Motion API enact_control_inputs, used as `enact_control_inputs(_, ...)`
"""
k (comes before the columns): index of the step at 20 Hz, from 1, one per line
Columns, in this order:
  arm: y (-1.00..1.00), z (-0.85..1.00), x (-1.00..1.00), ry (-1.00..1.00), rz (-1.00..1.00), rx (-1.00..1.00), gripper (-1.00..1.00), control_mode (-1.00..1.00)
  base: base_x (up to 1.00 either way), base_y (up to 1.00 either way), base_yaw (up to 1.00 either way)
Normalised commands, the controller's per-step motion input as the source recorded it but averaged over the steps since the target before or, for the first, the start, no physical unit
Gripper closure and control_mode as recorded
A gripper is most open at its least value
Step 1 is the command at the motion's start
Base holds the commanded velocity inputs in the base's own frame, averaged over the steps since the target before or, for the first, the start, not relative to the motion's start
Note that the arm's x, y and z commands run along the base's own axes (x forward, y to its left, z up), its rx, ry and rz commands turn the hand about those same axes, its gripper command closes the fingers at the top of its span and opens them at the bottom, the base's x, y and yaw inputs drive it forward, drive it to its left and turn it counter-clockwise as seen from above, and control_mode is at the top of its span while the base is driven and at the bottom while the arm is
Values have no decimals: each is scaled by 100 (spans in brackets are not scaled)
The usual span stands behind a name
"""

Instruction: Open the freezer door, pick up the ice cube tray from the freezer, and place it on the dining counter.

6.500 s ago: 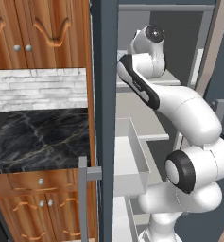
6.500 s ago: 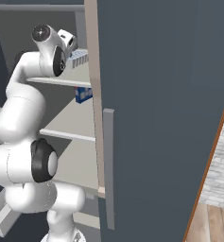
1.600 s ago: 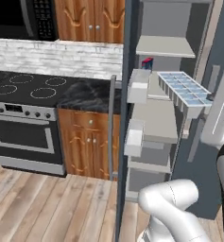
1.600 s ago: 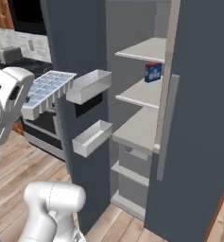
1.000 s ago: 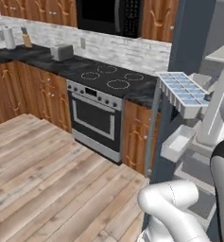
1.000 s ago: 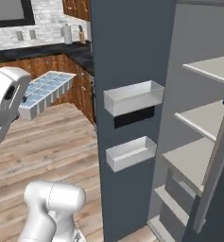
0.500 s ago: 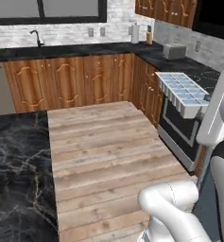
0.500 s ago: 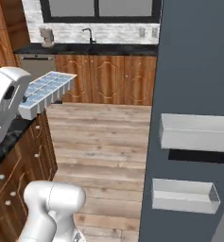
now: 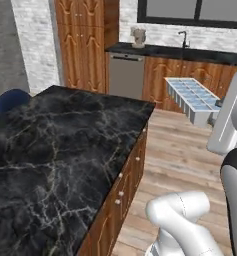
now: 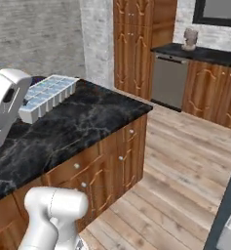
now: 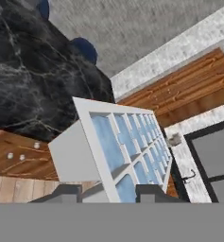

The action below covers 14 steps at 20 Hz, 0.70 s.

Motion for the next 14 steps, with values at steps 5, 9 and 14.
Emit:
enact_control_inputs(5, 0, 0, 0, 0, 0, 0, 100, 100, -26, 27, 100)
enact_control_inputs(9, 0, 0, 0, 0, 0, 0, 100, 100, -21, 40, 98)
enact_control_inputs(14, 0, 0, 0, 0, 0, 0, 100, 100, 51, 18, 62)
